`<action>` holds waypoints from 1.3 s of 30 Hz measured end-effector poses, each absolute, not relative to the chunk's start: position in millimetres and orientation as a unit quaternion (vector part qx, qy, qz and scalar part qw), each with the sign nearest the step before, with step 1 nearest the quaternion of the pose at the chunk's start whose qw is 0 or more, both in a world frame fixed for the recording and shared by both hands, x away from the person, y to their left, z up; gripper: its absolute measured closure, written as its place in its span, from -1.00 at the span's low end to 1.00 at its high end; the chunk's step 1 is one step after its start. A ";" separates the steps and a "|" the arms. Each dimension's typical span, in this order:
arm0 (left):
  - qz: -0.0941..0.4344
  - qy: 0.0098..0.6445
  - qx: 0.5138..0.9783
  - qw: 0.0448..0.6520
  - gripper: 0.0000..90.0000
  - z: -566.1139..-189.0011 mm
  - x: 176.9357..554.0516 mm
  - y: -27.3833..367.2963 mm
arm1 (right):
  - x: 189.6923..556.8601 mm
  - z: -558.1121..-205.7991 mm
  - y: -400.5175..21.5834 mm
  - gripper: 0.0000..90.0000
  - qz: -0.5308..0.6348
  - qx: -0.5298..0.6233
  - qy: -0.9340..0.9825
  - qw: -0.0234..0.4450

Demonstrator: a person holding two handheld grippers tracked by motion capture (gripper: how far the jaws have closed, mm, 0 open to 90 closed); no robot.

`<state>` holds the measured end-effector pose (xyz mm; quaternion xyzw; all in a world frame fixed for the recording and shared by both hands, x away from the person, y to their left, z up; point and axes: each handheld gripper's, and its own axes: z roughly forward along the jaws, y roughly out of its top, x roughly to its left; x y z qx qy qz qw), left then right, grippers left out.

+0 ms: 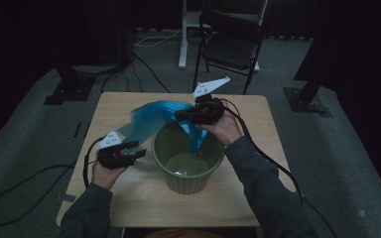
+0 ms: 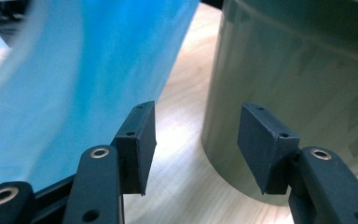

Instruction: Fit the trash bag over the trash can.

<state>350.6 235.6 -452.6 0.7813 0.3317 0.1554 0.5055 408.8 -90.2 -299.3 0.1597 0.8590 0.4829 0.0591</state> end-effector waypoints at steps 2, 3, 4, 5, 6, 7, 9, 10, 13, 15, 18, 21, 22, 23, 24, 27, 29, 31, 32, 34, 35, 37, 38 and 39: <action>0.163 0.334 0.775 0.512 0.04 -449.8 350.3 238.7 | 406.5 -299.3 -89.2 0.99 0.485 0.157 0.858 0.057; 0.166 0.336 0.771 0.515 0.04 -448.4 350.4 240.2 | 405.4 -299.1 -88.7 0.99 0.485 0.156 0.859 0.057; 0.169 0.338 0.767 0.518 0.03 -446.7 350.9 242.6 | 404.7 -298.8 -88.4 0.99 0.484 0.154 0.859 0.056; 0.169 0.341 0.764 0.521 0.02 -445.8 351.2 243.9 | 403.7 -298.7 -87.8 0.99 0.485 0.154 0.859 0.056; 0.169 0.343 0.760 0.525 0.01 -444.6 351.6 245.6 | 403.1 -298.6 -87.5 0.99 0.485 0.154 0.859 0.054; 0.170 0.346 0.758 0.526 0.01 -443.5 352.1 247.2 | 402.4 -298.4 -87.3 0.99 0.485 0.154 0.859 0.053; 0.174 0.351 0.751 0.531 -0.01 -442.1 352.2 249.3 | 401.3 -297.9 -87.2 0.99 0.487 0.152 0.859 0.052; 0.173 0.352 0.750 0.533 -0.01 -441.7 352.5 250.3 | 400.8 -297.6 -87.2 0.99 0.488 0.151 0.858 0.052; 0.177 0.355 0.747 0.534 -0.04 -440.9 352.6 250.6 | 399.7 -297.8 -87.1 0.99 0.489 0.151 0.858 0.050; 0.179 0.354 0.747 0.533 -0.05 -439.6 352.7 250.5 | 398.7 -298.7 -86.3 0.99 0.487 0.150 0.859 0.051; 0.183 0.355 0.744 0.535 -0.06 -436.5 353.5 251.2 | 397.1 -300.3 -84.5 0.99 0.485 0.148 0.861 0.049; 0.186 0.362 0.735 0.542 -0.07 -434.3 356.4 254.0 | 395.7 -301.9 -82.4 0.99 0.484 0.141 0.862 0.049; 0.188 0.365 0.733 0.543 -0.08 -434.1 357.1 254.5 | 395.2 -301.9 -82.2 0.99 0.484 0.140 0.862 0.048; 0.187 0.366 0.732 0.544 -0.09 -433.8 358.1 255.2 | 394.6 -301.9 -81.9 0.99 0.484 0.140 0.862 0.048; 0.187 0.366 0.731 0.544 -0.09 -433.1 359.1 255.4 | 394.3 -302.0 -82.0 0.99 0.484 0.140 0.862 0.048; 0.190 0.364 0.728 0.549 -0.09 -429.1 361.9 255.2 | 393.5 -302.1 -81.8 0.99 0.483 0.139 0.863 0.047; 0.187 0.365 0.726 0.552 -0.06 -427.0 363.8 254.7 | 392.5 -302.4 -80.9 0.99 0.483 0.140 0.863 0.043; 0.184 0.366 0.723 0.556 0.00 -426.1 365.1 254.2 | 391.7 -303.3 -79.8 0.99 0.482 0.139 0.864 0.042; 0.183 0.366 0.722 0.558 0.05 -425.6 365.1 254.2 | 391.3 -304.3 -79.0 0.99 0.482 0.138 0.864 0.043; 0.181 0.364 0.719 0.563 0.13 -424.7 364.5 253.9 | 391.0 -305.0 -78.3 0.99 0.480 0.138 0.865 0.042; 0.183 0.363 0.719 0.564 0.32 -424.1 363.8 253.6 | 390.6 -306.5 -76.7 0.99 0.480 0.137 0.865 0.041; 0.184 0.363 0.718 0.564 0.51 -423.4 362.9 253.0 | 390.2 -307.3 -75.8 0.99 0.481 0.139 0.865 0.040; 0.184 0.363 0.718 0.564 0.51 -423.4 362.9 253.0 | 390.2 -308.2 -75.0 0.99 0.481 0.138 0.865 0.039; 0.192 0.362 0.721 0.559 0.68 -421.9 361.0 251.4 | 389.5 -310.5 -72.9 0.99 0.477 0.137 0.867 0.042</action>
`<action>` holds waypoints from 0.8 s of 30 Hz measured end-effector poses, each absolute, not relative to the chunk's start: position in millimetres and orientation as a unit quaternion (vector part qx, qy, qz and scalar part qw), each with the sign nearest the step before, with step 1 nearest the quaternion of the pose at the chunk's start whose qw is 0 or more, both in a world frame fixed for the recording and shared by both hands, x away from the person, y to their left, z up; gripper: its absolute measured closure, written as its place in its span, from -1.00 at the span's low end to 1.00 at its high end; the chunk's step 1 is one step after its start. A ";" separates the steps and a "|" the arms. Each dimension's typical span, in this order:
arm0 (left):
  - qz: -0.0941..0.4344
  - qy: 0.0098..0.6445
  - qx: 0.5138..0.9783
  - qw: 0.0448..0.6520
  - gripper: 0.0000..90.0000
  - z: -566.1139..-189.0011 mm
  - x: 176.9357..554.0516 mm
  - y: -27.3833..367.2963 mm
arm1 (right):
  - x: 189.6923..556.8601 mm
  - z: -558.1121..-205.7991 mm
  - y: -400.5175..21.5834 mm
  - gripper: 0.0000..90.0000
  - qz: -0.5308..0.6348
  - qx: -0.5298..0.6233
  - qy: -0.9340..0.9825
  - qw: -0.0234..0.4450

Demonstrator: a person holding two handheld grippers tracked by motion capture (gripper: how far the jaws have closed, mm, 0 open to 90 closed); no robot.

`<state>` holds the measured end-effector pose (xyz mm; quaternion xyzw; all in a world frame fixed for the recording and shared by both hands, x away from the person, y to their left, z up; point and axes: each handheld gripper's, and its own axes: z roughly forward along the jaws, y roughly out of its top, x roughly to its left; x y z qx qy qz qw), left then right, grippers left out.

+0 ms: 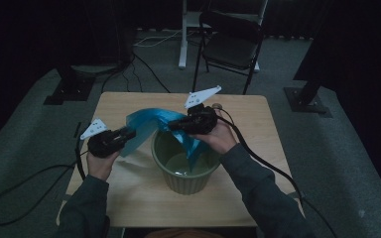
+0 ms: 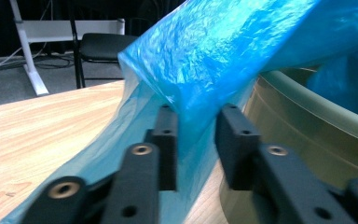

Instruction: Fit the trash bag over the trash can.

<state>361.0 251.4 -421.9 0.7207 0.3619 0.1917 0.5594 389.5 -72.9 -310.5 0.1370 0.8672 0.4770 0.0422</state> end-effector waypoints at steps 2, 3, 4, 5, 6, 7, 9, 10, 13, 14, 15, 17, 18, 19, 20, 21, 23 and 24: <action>0.191 0.360 0.722 0.559 0.81 -421.6 360.2 250.9 | 387.9 -311.1 -73.2 0.99 0.477 0.138 0.867 0.042; 0.190 0.358 0.723 0.559 0.86 -421.3 359.7 250.4 | 387.3 -310.9 -74.0 0.99 0.478 0.137 0.867 0.044; 0.190 0.356 0.725 0.558 0.91 -420.8 359.0 249.6 | 386.8 -310.5 -75.0 0.99 0.479 0.135 0.866 0.045; 0.190 0.356 0.725 0.558 0.94 -420.8 359.0 249.6 | 386.8 -310.5 -75.0 0.99 0.479 0.135 0.866 0.045; 0.192 0.352 0.727 0.557 0.94 -420.0 358.0 248.3 | 386.1 -310.3 -75.5 0.99 0.477 0.136 0.867 0.046; 0.193 0.351 0.728 0.557 0.97 -419.7 357.7 247.6 | 385.2 -310.6 -75.6 0.98 0.472 0.136 0.870 0.048; 0.193 0.347 0.730 0.556 0.98 -419.2 357.4 246.5 | 384.8 -312.2 -75.8 0.98 0.470 0.134 0.871 0.048; 0.192 0.347 0.732 0.554 0.99 -419.3 357.5 246.1 | 385.1 -313.2 -76.3 0.98 0.469 0.136 0.871 0.048; 0.191 0.345 0.734 0.554 0.99 -419.3 357.5 244.9 | 387.5 -318.5 -81.3 0.98 0.468 0.145 0.871 0.048; 0.191 0.344 0.734 0.553 0.99 -419.1 357.4 244.4 | 388.2 -320.2 -83.2 0.98 0.463 0.148 0.872 0.050; 0.191 0.341 0.735 0.554 0.99 -418.7 357.2 243.9 | 388.2 -321.7 -85.1 0.98 0.462 0.149 0.873 0.052; 0.191 0.339 0.736 0.554 0.99 -418.0 356.9 241.8 | 388.4 -322.7 -87.2 0.98 0.463 0.151 0.872 0.049; 0.191 0.337 0.736 0.555 0.99 -417.6 356.9 240.8 | 388.8 -323.9 -91.1 0.90 0.461 0.153 0.873 0.052; 0.190 0.335 0.738 0.554 0.99 -417.0 356.8 239.6 | 388.7 -324.3 -93.0 0.82 0.462 0.155 0.872 0.052; 0.190 0.333 0.740 0.553 0.99 -416.4 356.6 238.4 | 388.5 -324.3 -94.7 0.78 0.460 0.157 0.872 0.056; 0.189 0.331 0.741 0.553 0.99 -415.8 356.5 237.2 | 387.9 -324.0 -96.6 0.74 0.460 0.157 0.872 0.061; 0.189 0.331 0.741 0.553 0.99 -415.8 356.5 237.2 | 387.7 -323.7 -98.6 0.74 0.463 0.156 0.870 0.061; 0.188 0.326 0.745 0.551 0.99 -413.4 356.1 234.1 | 387.7 -323.7 -98.6 0.68 0.463 0.156 0.870 0.061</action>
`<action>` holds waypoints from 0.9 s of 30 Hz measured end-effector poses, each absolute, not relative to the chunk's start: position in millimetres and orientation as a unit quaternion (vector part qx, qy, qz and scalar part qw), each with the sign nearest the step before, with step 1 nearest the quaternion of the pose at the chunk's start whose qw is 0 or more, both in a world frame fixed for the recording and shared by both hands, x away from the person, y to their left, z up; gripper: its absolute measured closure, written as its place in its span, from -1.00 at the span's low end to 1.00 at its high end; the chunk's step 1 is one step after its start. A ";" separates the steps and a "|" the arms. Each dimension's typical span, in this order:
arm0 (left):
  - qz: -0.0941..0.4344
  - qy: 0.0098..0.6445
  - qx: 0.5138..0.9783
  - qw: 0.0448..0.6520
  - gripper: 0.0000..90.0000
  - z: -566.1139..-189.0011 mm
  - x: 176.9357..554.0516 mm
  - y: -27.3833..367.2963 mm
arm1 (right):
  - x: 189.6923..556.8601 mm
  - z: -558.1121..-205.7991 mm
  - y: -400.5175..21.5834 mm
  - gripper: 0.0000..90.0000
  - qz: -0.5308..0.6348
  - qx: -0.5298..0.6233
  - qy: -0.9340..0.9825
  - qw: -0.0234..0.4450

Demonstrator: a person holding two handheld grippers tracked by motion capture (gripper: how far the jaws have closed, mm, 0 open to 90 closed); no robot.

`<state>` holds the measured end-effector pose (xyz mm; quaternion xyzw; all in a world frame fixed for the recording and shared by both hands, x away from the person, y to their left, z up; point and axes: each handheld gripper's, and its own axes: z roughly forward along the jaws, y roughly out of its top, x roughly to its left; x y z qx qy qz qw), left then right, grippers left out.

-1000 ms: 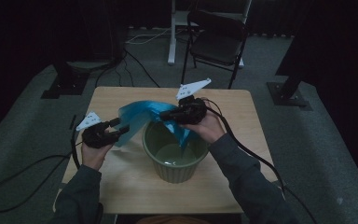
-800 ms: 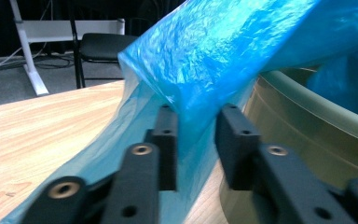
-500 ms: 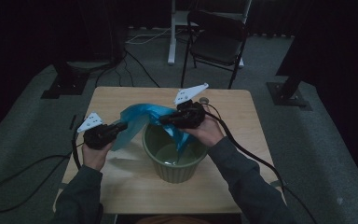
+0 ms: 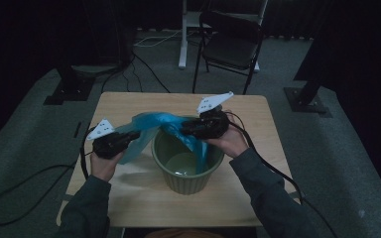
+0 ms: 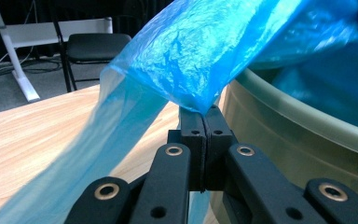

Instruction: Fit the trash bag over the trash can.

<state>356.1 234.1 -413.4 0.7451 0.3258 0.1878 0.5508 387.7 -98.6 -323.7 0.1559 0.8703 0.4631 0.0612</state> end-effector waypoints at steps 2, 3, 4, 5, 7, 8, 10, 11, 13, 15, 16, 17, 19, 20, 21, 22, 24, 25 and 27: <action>0.188 0.323 0.747 0.551 0.99 -412.0 355.9 232.8 | 385.8 -320.2 -110.5 0.49 0.470 0.158 0.865 0.071; 0.188 0.322 0.747 0.551 0.99 -411.4 355.9 232.2 | 386.0 -319.1 -113.2 0.47 0.473 0.159 0.864 0.074; 0.186 0.320 0.747 0.552 0.99 -410.9 355.9 231.6 | 386.0 -317.9 -115.7 0.47 0.475 0.161 0.862 0.076; 0.186 0.320 0.747 0.552 0.99 -410.9 355.9 231.6 | 386.0 -317.9 -115.7 0.47 0.475 0.161 0.862 0.076; 0.185 0.317 0.749 0.551 0.99 -410.2 356.2 229.5 | 387.3 -314.5 -119.0 0.47 0.482 0.163 0.857 0.079; 0.183 0.316 0.750 0.552 0.99 -409.9 356.1 228.4 | 387.9 -313.6 -119.4 0.47 0.483 0.163 0.857 0.079; 0.182 0.312 0.751 0.552 0.99 -409.1 355.9 226.1 | 389.5 -312.4 -118.9 0.47 0.483 0.166 0.856 0.081; 0.182 0.310 0.752 0.552 0.99 -408.3 355.7 224.4 | 389.8 -312.1 -117.9 0.49 0.483 0.167 0.856 0.081; 0.181 0.306 0.753 0.553 0.99 -407.0 355.3 222.0 | 390.4 -311.7 -114.9 0.54 0.483 0.165 0.856 0.078; 0.180 0.302 0.755 0.554 0.99 -405.4 354.9 219.5 | 389.3 -311.3 -110.2 0.54 0.485 0.160 0.856 0.075; 0.180 0.300 0.755 0.554 0.99 -404.6 354.6 218.0 | 388.7 -311.1 -107.5 0.54 0.485 0.157 0.857 0.074; 0.180 0.299 0.755 0.555 0.99 -404.2 354.4 217.2 | 387.7 -310.7 -103.6 0.54 0.484 0.154 0.858 0.073; 0.180 0.297 0.756 0.555 0.99 -403.4 353.6 215.8 | 387.4 -310.4 -98.1 0.54 0.483 0.148 0.860 0.073; 0.180 0.296 0.756 0.555 0.99 -403.1 353.3 215.3 | 387.4 -310.3 -94.7 0.53 0.483 0.145 0.861 0.074; 0.179 0.296 0.756 0.556 0.99 -402.7 352.9 215.0 | 386.7 -310.1 -91.2 0.52 0.480 0.144 0.863 0.072; 0.179 0.295 0.755 0.557 0.99 -402.2 352.5 214.8 | 386.7 -310.2 -87.5 0.50 0.479 0.139 0.864 0.073; 0.178 0.294 0.753 0.561 0.99 -400.5 351.3 213.8 | 386.0 -311.0 -79.9 0.46 0.475 0.135 0.866 0.076; 0.178 0.292 0.753 0.562 0.99 -400.0 350.9 213.5 | 385.8 -311.9 -75.2 0.41 0.469 0.134 0.869 0.080; 0.179 0.290 0.753 0.562 0.99 -399.2 350.0 213.2 | 386.7 -314.6 -69.5 0.38 0.462 0.131 0.873 0.087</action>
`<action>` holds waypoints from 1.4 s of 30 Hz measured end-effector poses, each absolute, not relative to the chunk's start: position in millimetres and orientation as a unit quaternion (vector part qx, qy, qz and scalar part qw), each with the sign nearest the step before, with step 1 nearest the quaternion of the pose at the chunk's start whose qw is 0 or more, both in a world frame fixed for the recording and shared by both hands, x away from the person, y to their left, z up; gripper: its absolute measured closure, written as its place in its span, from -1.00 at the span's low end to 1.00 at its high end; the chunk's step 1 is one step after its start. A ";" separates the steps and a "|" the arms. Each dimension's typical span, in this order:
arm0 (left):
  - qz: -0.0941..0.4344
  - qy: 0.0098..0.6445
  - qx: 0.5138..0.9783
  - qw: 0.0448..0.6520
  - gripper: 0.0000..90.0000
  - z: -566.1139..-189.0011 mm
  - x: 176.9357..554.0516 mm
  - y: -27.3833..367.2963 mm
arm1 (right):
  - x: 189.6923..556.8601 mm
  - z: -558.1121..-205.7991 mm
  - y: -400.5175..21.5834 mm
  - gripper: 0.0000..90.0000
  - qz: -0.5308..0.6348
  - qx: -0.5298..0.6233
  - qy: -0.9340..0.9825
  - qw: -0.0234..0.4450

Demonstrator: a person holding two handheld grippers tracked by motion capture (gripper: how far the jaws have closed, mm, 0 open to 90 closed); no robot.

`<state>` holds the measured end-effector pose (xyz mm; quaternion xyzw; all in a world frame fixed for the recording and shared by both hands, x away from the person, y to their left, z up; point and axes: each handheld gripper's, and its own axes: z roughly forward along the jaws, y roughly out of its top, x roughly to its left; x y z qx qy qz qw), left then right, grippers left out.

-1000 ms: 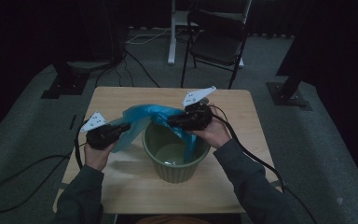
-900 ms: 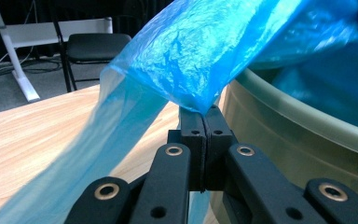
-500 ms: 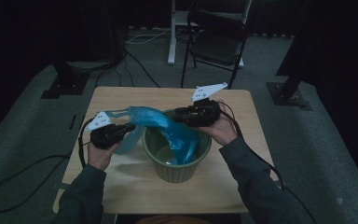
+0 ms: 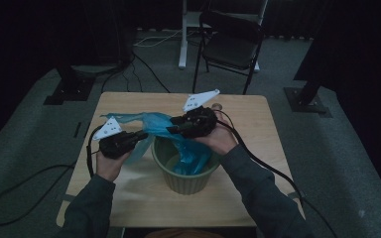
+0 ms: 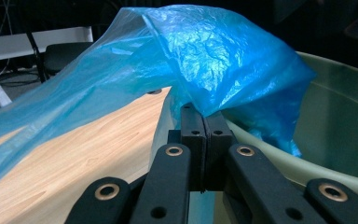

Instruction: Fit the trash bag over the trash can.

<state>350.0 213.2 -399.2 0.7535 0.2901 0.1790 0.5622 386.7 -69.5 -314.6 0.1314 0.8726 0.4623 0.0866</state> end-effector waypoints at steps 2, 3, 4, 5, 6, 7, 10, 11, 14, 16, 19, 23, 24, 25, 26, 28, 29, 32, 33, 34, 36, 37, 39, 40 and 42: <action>0.180 0.288 0.754 0.562 0.99 -397.7 349.0 213.3 | 387.7 -317.5 -65.5 0.36 0.455 0.135 0.876 0.090; 0.181 0.287 0.754 0.563 0.99 -397.0 348.8 213.6 | 388.7 -319.6 -63.4 0.36 0.447 0.137 0.879 0.093; 0.180 0.287 0.752 0.565 0.99 -395.7 348.2 213.8 | 389.3 -321.0 -62.2 0.37 0.444 0.138 0.880 0.094; 0.181 0.286 0.752 0.566 0.99 -394.6 347.6 213.7 | 390.0 -323.3 -60.7 0.44 0.439 0.139 0.882 0.096; 0.181 0.284 0.752 0.567 0.99 -393.9 347.1 213.4 | 390.4 -324.5 -59.9 0.55 0.434 0.137 0.885 0.098; 0.183 0.282 0.753 0.565 0.99 -393.0 346.4 212.9 | 390.5 -325.5 -59.5 0.70 0.430 0.136 0.887 0.096; 0.182 0.279 0.754 0.565 0.99 -392.3 345.3 211.8 | 389.8 -327.7 -59.6 0.95 0.423 0.129 0.892 0.099; 0.181 0.278 0.755 0.565 0.99 -392.3 345.0 211.5 | 390.0 -327.9 -60.6 0.99 0.423 0.127 0.892 0.100; 0.179 0.273 0.756 0.567 0.96 -391.8 343.9 210.8 | 390.1 -328.0 -63.8 1.00 0.424 0.129 0.891 0.101; 0.178 0.270 0.757 0.568 0.91 -391.3 342.7 211.0 | 390.5 -328.1 -66.6 1.00 0.424 0.129 0.891 0.103; 0.179 0.269 0.757 0.568 0.87 -390.0 340.3 213.7 | 392.0 -328.3 -72.5 1.00 0.425 0.134 0.889 0.103; 0.181 0.270 0.754 0.570 0.87 -388.5 338.2 217.5 | 392.3 -328.3 -77.0 1.00 0.426 0.132 0.889 0.103; 0.182 0.270 0.754 0.571 0.87 -388.1 337.7 218.6 | 392.0 -328.3 -77.8 1.00 0.426 0.133 0.889 0.103; 0.183 0.271 0.753 0.571 0.86 -387.6 337.3 219.6 | 391.8 -328.7 -78.8 1.00 0.426 0.133 0.889 0.103; 0.184 0.271 0.753 0.571 0.85 -387.3 336.9 220.5 | 391.8 -329.2 -80.0 1.00 0.425 0.134 0.889 0.103; 0.184 0.272 0.751 0.572 0.84 -387.0 336.5 221.3 | 392.1 -329.8 -81.2 1.00 0.426 0.134 0.889 0.103; 0.184 0.274 0.749 0.574 0.84 -386.3 335.7 223.8 | 392.2 -330.4 -82.4 1.00 0.425 0.135 0.889 0.103; 0.187 0.277 0.745 0.577 0.80 -384.7 334.8 228.1 | 393.0 -331.5 -87.2 1.00 0.424 0.140 0.889 0.104; 0.188 0.279 0.745 0.577 0.80 -384.1 334.9 229.0 | 392.7 -331.2 -87.7 1.00 0.424 0.140 0.889 0.102; 0.187 0.281 0.743 0.578 0.80 -383.6 335.3 229.1 | 392.6 -330.6 -88.0 1.00 0.426 0.136 0.889 0.103; 0.188 0.281 0.745 0.576 0.79 -382.1 336.8 228.7 | 391.4 -329.6 -87.6 1.00 0.429 0.132 0.888 0.100; 0.189 0.282 0.743 0.577 0.78 -381.4 337.7 227.7 | 390.9 -329.4 -87.3 1.00 0.429 0.129 0.889 0.099; 0.186 0.282 0.743 0.578 0.77 -380.6 340.5 226.3 | 390.0 -329.9 -86.5 1.00 0.429 0.126 0.889 0.097; 0.186 0.282 0.743 0.578 0.78 -380.6 340.5 226.3 | 390.0 -329.9 -86.5 1.00 0.429 0.126 0.889 0.097; 0.184 0.288 0.744 0.574 0.78 -382.0 345.6 224.9 | 389.5 -331.0 -85.4 1.00 0.428 0.123 0.890 0.096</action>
